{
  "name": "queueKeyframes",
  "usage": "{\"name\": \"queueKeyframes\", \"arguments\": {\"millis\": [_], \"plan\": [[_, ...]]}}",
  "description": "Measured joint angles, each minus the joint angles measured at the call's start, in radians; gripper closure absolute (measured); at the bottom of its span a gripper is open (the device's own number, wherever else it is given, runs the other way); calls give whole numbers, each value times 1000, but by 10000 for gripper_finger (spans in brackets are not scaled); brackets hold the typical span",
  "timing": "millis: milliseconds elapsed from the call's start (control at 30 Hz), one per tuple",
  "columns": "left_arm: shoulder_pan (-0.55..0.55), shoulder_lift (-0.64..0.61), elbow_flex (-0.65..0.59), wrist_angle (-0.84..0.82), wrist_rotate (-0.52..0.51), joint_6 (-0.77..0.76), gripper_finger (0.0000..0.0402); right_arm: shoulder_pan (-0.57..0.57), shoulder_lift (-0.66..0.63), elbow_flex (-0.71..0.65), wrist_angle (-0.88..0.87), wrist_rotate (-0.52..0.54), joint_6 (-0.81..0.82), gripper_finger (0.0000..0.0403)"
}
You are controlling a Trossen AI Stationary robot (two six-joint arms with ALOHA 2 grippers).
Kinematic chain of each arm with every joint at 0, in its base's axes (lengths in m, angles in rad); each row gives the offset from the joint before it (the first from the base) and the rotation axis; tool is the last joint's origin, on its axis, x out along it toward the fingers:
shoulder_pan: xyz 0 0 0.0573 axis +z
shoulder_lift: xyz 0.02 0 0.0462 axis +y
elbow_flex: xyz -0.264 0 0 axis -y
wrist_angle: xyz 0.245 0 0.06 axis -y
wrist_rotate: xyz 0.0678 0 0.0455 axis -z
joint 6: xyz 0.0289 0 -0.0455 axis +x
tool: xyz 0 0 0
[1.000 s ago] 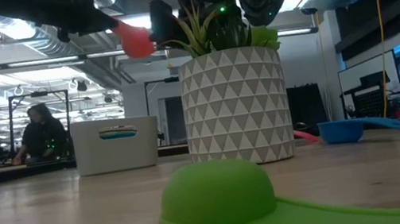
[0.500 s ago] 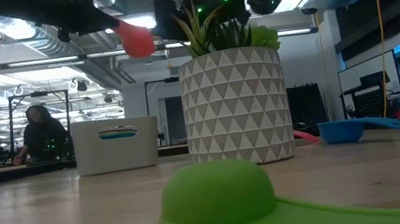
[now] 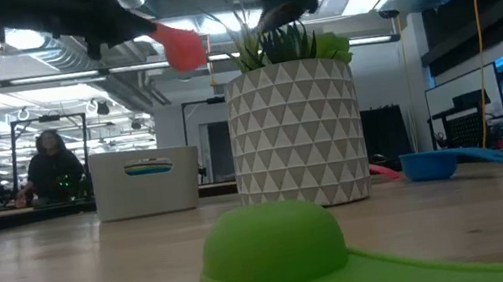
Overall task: Nest measuring cups in basket
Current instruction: Stack the orange measuring cup on top of the violet measuring cup in the gray bin
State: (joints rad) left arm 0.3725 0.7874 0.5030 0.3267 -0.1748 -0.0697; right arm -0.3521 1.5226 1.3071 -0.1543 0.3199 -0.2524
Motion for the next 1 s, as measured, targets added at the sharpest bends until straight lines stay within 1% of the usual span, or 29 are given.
{"name": "queueKeyframes", "arguments": {"millis": [133, 300, 467, 667, 733, 900, 1000], "plan": [[67, 18, 8, -6, 140, -43, 400, -21, -105, -36, -108, -22, 12, 241], [159, 85, 73, -3, 306, -59, 400, -65, -238, -176, -95, -138, 49, 241], [247, 193, 171, -15, 539, -59, 400, -114, -336, -339, -82, -189, 120, 241], [345, 342, 344, -190, 788, -60, 400, -140, -389, -483, -28, -281, 192, 241], [383, 392, 404, -245, 886, -60, 400, -141, -389, -503, -18, -315, 199, 241], [485, 509, 537, -379, 1175, -60, 400, -141, -387, -535, 3, -380, 198, 241], [543, 570, 595, -429, 1297, -63, 400, -141, -387, -536, 7, -398, 199, 241]]}}
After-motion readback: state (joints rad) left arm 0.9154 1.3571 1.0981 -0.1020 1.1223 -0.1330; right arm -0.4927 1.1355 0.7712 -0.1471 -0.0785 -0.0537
